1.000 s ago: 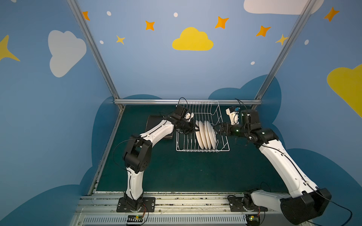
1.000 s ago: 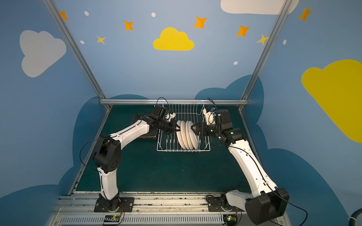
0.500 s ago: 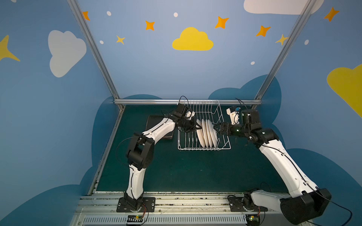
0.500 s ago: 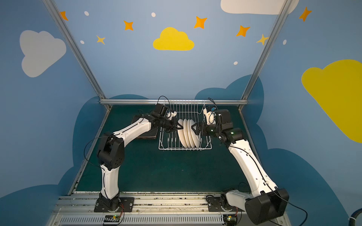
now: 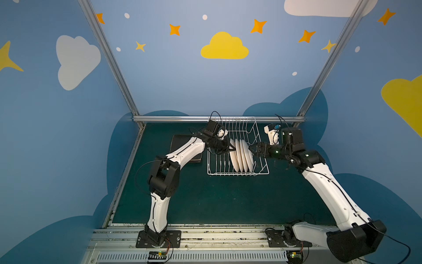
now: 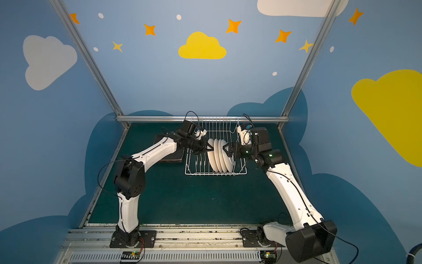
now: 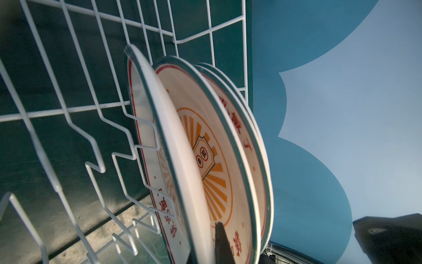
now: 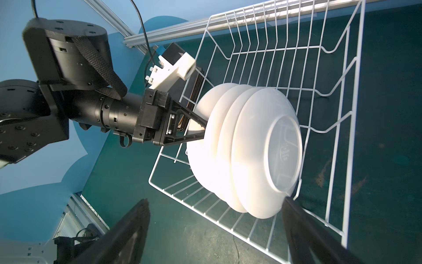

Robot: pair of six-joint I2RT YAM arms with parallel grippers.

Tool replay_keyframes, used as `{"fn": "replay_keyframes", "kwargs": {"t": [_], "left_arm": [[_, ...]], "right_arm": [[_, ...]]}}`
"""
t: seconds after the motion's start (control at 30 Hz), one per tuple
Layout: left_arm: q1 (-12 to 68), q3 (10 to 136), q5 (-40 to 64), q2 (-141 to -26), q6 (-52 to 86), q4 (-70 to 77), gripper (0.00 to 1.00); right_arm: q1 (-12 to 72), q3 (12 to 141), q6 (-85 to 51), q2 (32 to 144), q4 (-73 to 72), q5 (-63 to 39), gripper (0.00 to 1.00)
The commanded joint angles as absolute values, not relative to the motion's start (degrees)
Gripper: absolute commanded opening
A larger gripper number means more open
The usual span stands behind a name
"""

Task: Unload the plates from the dish rack
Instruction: Pick up a plate from the dish rack.

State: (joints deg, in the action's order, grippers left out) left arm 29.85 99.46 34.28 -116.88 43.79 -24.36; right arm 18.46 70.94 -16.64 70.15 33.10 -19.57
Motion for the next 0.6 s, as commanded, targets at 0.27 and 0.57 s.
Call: {"fn": "replay_keyframes", "kwargs": {"t": [0.27, 0.57], "left_arm": [[28.2, 104.9, 34.4, -112.5, 42.1, -26.5, 0.03], [27.3, 111.6, 34.5, -112.6, 39.3, -31.8, 0.03]], "right_arm": [[18.2, 71.7, -17.3, 69.7, 31.2, -20.5, 0.90], [18.1, 71.7, -18.0, 69.6, 30.5, -20.5, 0.90]]}}
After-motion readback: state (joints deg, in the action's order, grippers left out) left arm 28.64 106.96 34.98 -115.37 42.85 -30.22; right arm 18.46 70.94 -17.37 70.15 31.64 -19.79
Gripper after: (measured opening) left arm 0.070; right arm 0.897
